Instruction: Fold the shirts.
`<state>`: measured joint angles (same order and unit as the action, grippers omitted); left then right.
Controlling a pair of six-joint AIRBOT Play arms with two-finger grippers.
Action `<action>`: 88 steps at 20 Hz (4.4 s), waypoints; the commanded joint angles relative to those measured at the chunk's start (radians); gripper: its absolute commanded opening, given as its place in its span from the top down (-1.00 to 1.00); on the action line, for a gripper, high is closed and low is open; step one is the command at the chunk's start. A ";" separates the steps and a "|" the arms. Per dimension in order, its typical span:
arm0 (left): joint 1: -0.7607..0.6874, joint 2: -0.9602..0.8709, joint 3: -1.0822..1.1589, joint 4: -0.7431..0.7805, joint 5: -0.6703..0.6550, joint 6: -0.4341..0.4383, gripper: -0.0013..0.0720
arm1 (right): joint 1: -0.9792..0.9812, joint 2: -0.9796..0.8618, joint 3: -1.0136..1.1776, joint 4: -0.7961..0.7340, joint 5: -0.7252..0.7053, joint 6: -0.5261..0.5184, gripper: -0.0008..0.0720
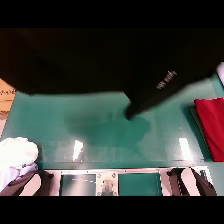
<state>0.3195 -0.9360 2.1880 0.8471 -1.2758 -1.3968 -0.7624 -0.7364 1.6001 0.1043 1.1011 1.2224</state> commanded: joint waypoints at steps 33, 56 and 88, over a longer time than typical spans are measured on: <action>-0.045 -0.878 -0.479 0.056 -0.071 0.102 -0.57 | 0.045 -0.904 -0.401 -0.521 0.219 -0.175 0.93; -0.146 -0.885 -0.846 0.081 -0.021 0.123 0.90 | -0.055 -0.642 -0.950 -0.771 0.027 -0.134 -0.02; -0.147 0.149 -0.111 0.276 0.116 0.069 0.90 | 0.154 0.066 0.184 -0.719 -0.117 0.241 0.93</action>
<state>0.1722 -0.8806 2.0556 1.0340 -1.2148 -1.3258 -0.6086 -0.7067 1.7157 -0.6106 1.0248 1.4185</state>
